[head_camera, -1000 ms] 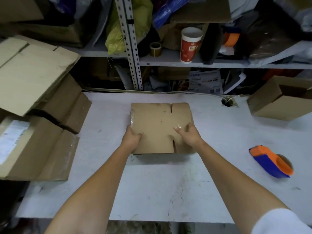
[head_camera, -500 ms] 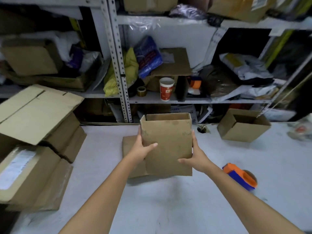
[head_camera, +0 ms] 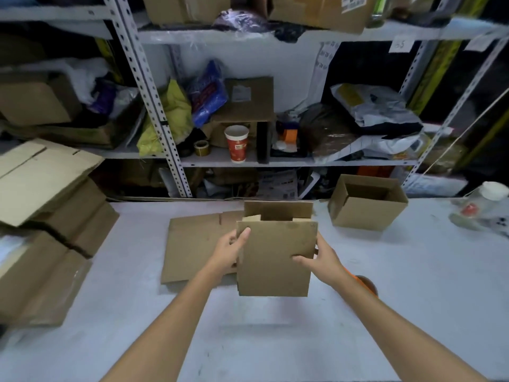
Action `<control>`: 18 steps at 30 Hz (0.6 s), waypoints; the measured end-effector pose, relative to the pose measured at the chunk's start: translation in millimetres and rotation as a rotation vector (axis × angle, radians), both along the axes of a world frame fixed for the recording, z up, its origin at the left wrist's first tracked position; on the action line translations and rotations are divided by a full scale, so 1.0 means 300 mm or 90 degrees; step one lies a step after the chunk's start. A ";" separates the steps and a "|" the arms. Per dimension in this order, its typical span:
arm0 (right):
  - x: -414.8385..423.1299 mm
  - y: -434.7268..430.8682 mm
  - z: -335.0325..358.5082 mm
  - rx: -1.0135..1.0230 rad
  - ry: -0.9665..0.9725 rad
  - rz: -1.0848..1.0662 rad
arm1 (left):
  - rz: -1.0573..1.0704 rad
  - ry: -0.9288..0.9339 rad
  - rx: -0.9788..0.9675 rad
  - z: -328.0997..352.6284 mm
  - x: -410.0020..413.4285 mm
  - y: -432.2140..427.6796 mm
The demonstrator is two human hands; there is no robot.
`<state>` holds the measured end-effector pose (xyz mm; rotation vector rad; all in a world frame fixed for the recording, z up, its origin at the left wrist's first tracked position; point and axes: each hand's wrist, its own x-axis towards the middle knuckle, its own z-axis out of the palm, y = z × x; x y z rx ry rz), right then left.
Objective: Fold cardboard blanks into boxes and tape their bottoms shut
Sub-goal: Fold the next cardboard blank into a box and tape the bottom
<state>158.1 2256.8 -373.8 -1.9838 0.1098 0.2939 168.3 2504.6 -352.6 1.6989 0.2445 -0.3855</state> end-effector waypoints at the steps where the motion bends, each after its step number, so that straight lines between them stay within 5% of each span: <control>1: -0.005 -0.030 -0.013 0.001 -0.003 0.002 | 0.009 0.009 0.008 0.002 -0.011 -0.036; 18: -0.067 -0.182 -0.125 0.112 0.109 -0.025 | 0.101 0.079 0.016 -0.169 -0.130 -0.218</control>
